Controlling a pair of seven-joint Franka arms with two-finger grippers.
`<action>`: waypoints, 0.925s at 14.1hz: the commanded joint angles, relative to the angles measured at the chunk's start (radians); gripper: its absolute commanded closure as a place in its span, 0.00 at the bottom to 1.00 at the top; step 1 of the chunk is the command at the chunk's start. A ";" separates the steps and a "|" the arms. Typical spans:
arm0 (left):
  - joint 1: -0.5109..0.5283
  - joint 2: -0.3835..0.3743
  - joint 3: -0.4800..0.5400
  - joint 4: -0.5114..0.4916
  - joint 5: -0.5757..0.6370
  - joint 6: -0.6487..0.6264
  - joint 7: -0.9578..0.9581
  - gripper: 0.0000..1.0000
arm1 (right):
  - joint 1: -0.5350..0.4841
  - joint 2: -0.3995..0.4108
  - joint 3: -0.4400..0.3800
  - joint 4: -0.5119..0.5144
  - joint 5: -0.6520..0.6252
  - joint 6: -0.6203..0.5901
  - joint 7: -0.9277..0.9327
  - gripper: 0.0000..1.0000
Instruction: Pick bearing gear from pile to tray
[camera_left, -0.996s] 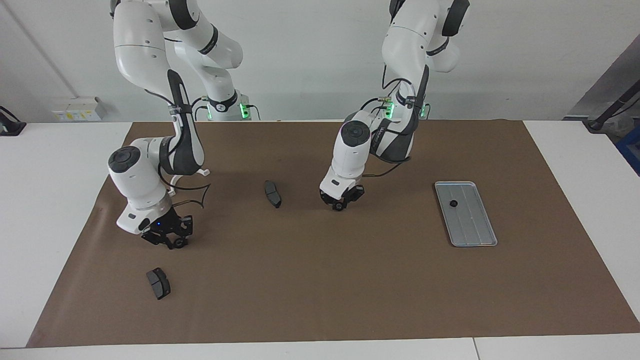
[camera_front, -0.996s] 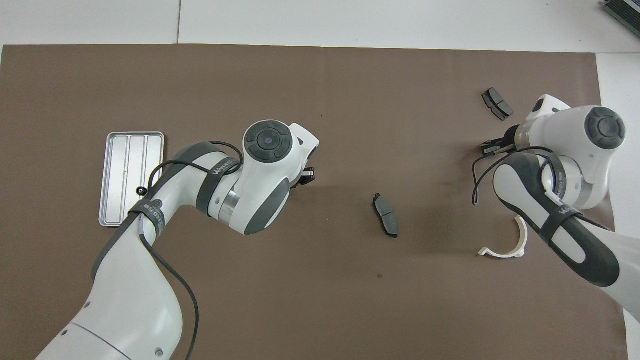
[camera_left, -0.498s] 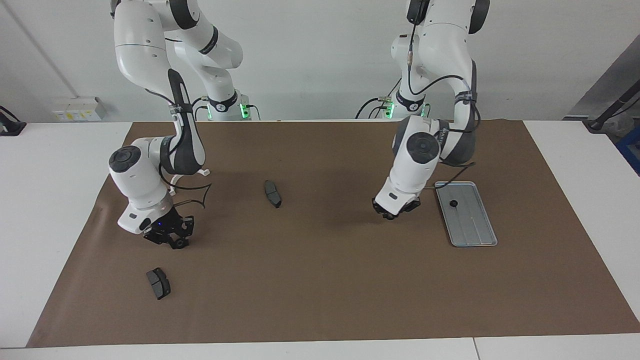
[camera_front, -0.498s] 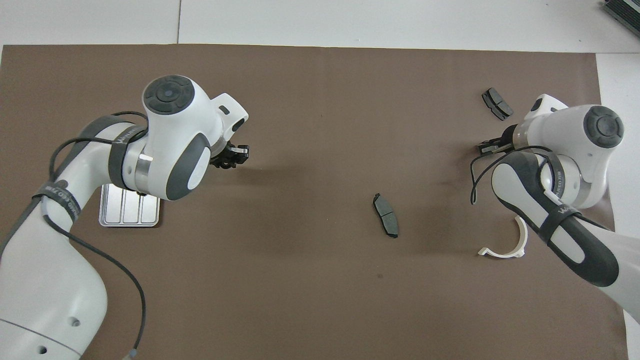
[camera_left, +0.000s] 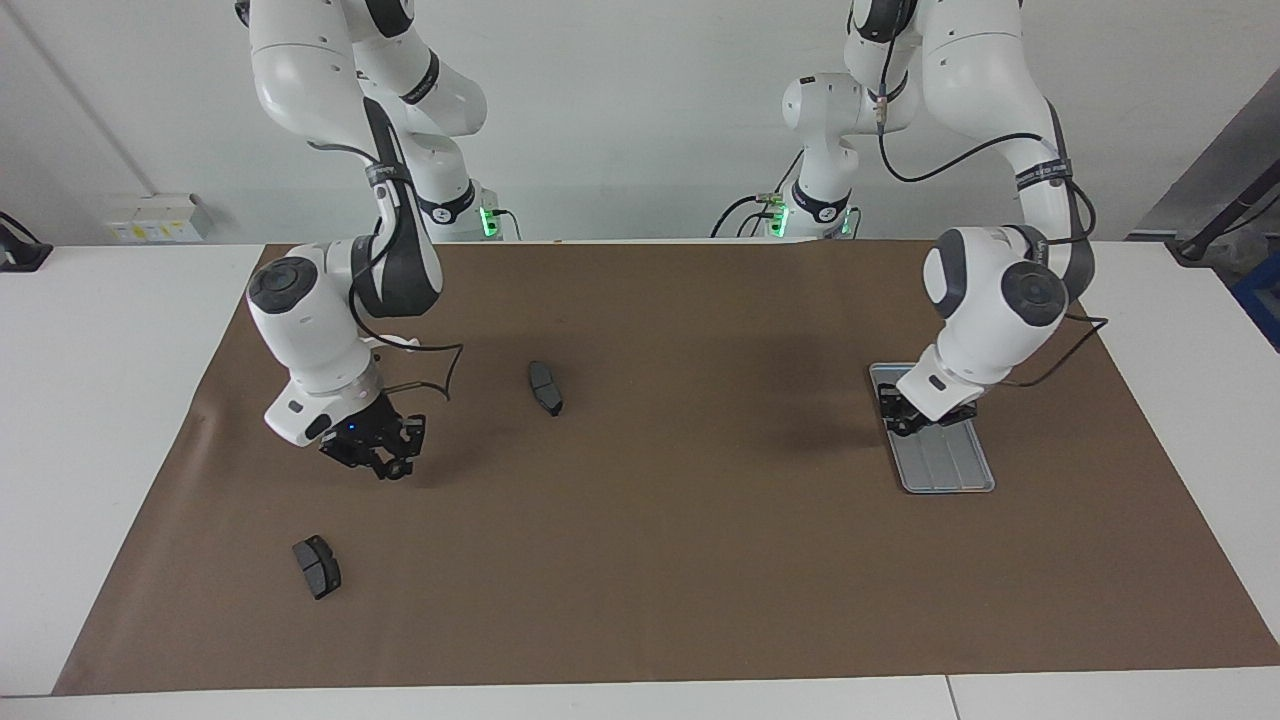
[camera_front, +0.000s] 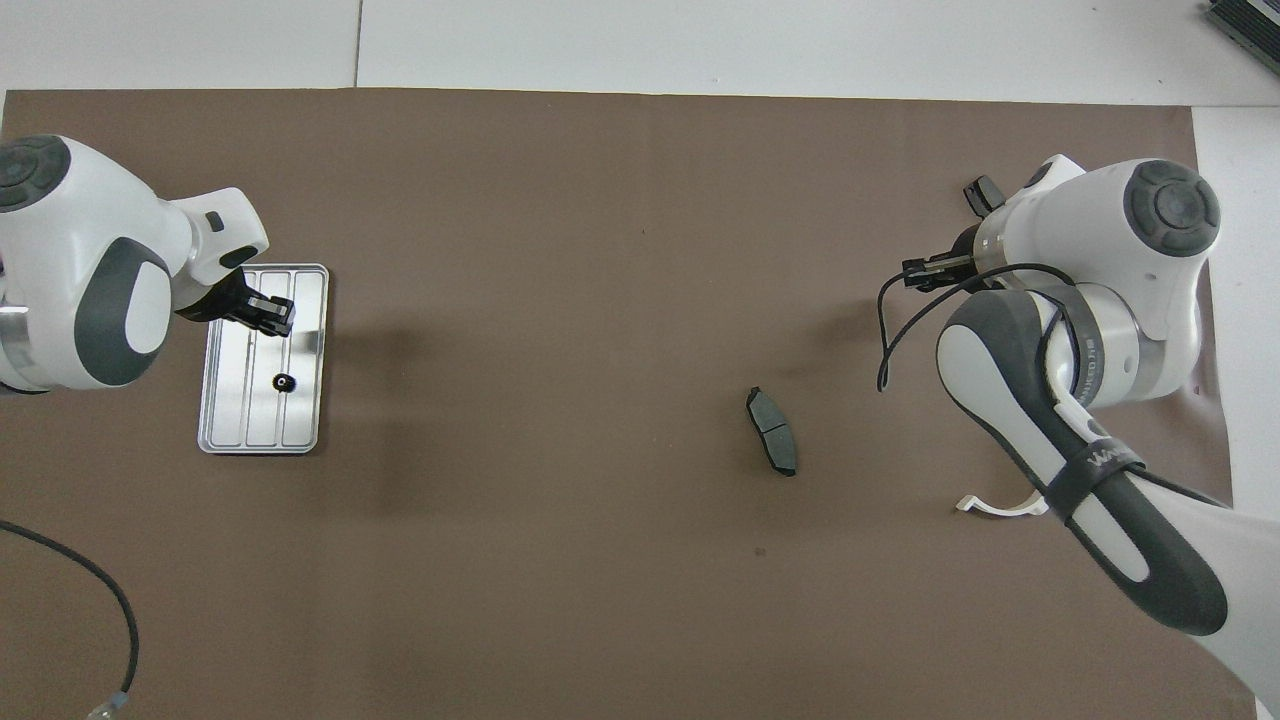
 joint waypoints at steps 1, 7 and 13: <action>0.044 -0.055 -0.012 -0.102 -0.003 0.053 0.101 1.00 | 0.084 0.005 0.006 0.054 0.023 -0.049 0.151 1.00; 0.089 -0.093 -0.010 -0.240 -0.003 0.191 0.169 1.00 | 0.340 0.028 0.004 0.057 0.008 0.015 0.631 1.00; 0.078 -0.090 -0.012 -0.225 -0.003 0.188 0.166 0.21 | 0.540 0.158 0.000 0.074 -0.102 0.127 0.953 1.00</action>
